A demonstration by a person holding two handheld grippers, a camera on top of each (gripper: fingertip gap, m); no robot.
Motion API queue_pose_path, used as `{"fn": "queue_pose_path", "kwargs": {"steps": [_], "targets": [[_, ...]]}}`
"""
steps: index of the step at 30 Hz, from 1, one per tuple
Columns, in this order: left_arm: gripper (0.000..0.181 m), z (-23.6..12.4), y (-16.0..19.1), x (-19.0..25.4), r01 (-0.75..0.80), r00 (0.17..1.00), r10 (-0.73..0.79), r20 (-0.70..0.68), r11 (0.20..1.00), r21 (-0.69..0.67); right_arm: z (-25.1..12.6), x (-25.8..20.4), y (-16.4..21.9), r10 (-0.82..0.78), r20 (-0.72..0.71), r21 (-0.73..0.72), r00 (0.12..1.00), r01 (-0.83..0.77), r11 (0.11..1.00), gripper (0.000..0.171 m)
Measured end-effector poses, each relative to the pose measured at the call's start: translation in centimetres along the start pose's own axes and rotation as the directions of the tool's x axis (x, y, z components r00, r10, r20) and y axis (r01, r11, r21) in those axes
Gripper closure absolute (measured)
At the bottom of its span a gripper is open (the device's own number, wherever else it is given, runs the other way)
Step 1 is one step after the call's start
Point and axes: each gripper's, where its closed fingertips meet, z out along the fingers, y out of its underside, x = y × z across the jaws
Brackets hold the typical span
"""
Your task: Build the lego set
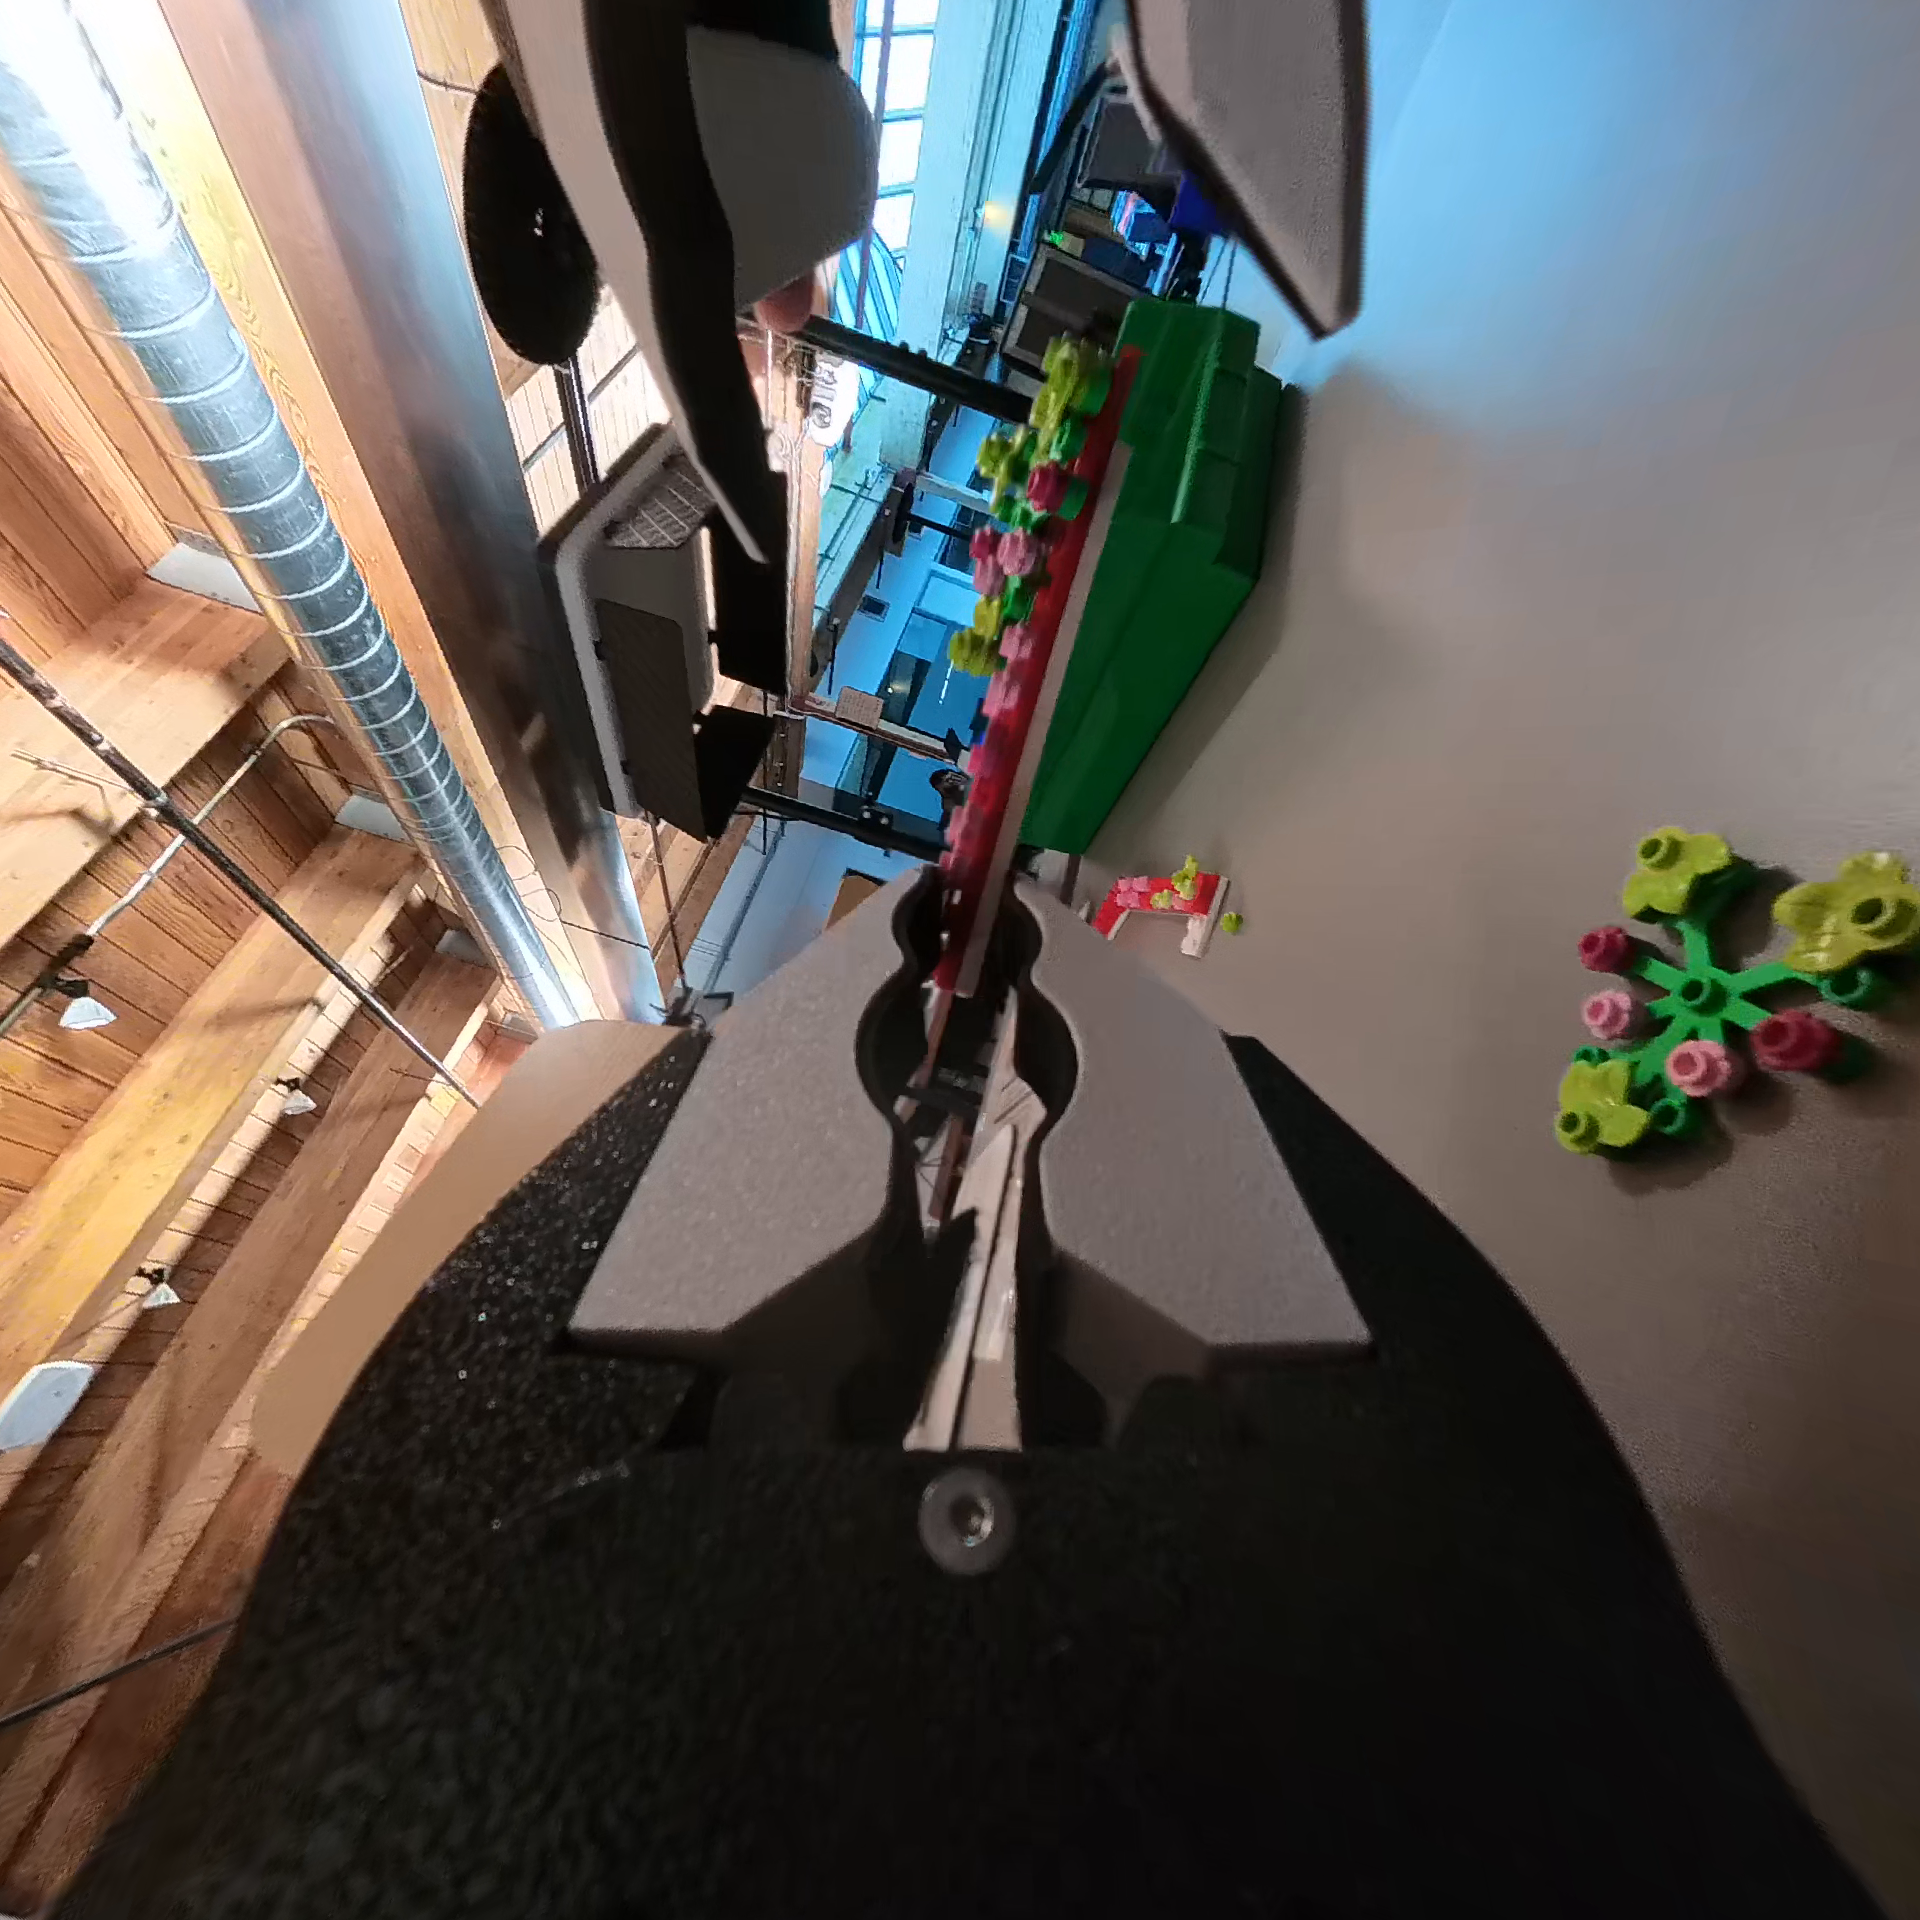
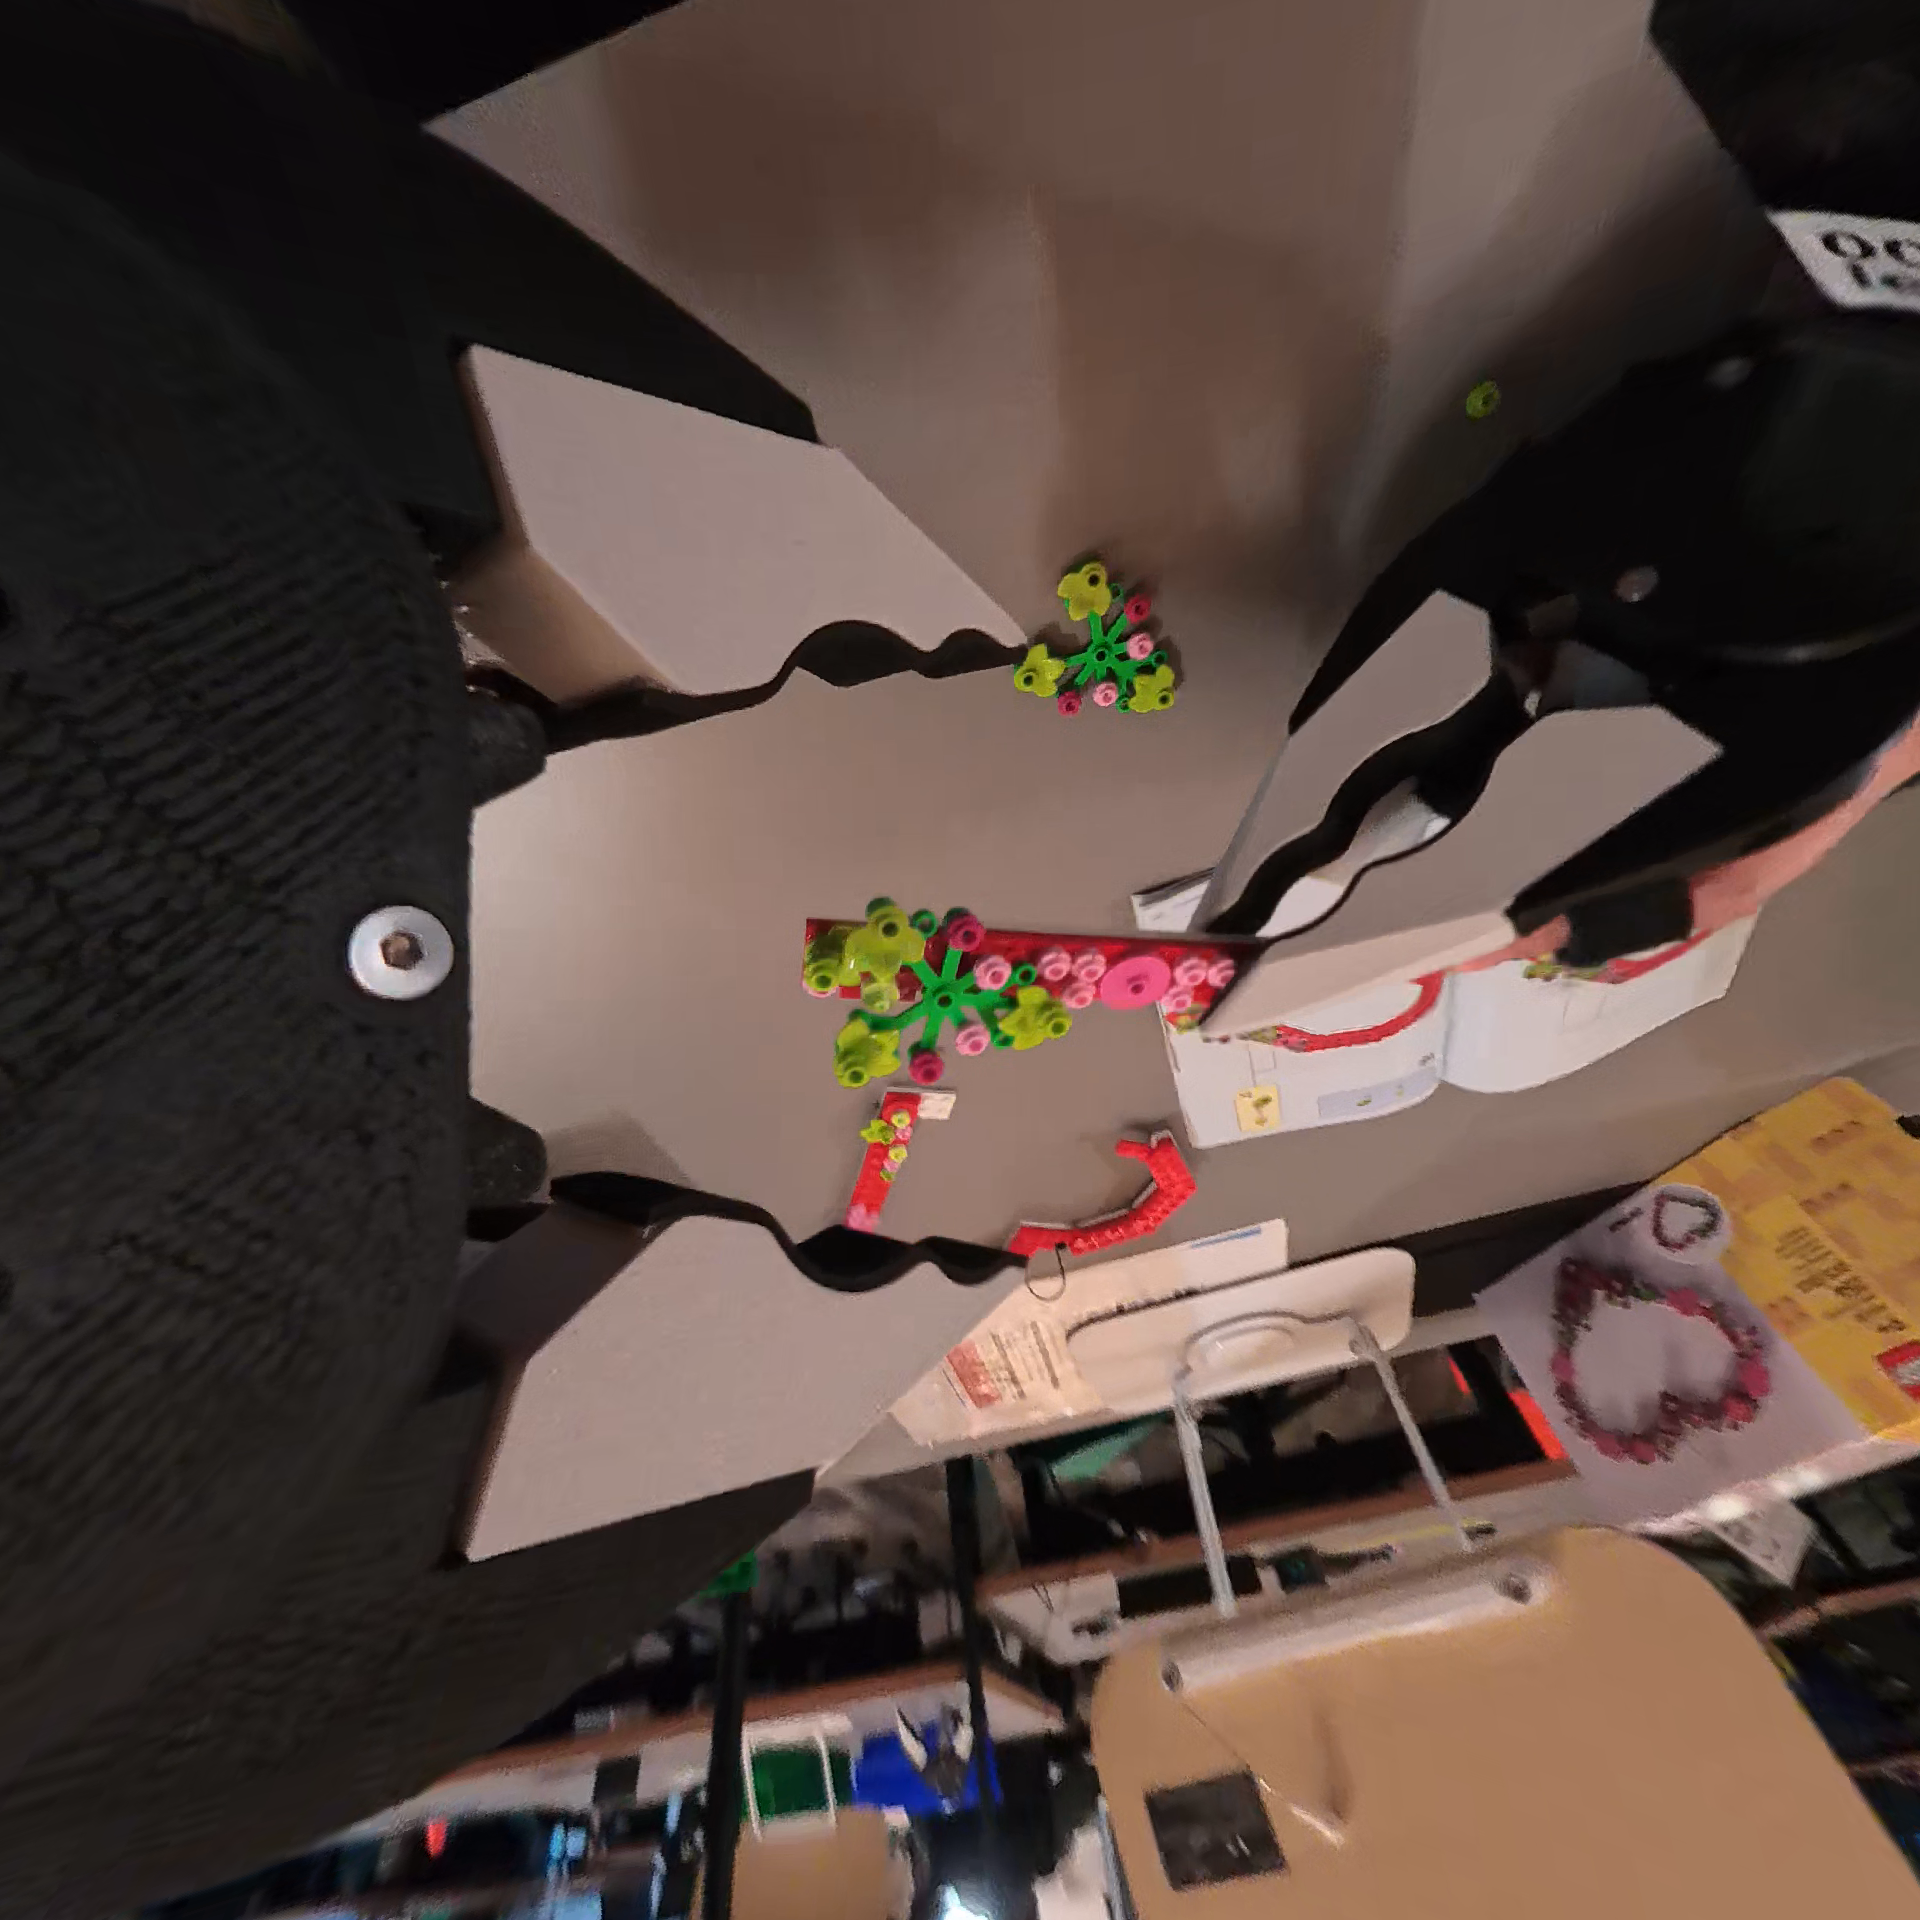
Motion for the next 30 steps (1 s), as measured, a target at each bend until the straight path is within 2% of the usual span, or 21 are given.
{"fn": "queue_pose_path", "kwargs": {"steps": [9,19,25,30], "targets": [[0.175,-0.8,-0.5,-4.9,-0.021,1.0,0.021,-0.006,1.0,0.001,-3.4,1.6,-2.9,-0.18,-0.192,0.035,0.965,0.19,0.981,0.067],[0.175,-4.0,-3.4,-12.0,0.041,0.999,-0.04,-0.035,0.998,0.042,-6.8,3.8,-9.5,-0.411,-0.346,-0.024,0.843,0.43,0.902,0.079],[0.174,-6.2,-4.8,-14.8,0.107,0.993,-0.103,-0.062,0.992,0.062,-7.5,4.3,-12.7,-0.516,-0.348,-0.082,0.783,0.523,0.848,0.093],[0.174,-7.1,-5.2,-15.6,0.096,0.993,-0.092,-0.074,0.994,0.053,-8.3,4.8,-14.7,-0.571,-0.351,-0.106,0.742,0.574,0.812,0.112]]}}
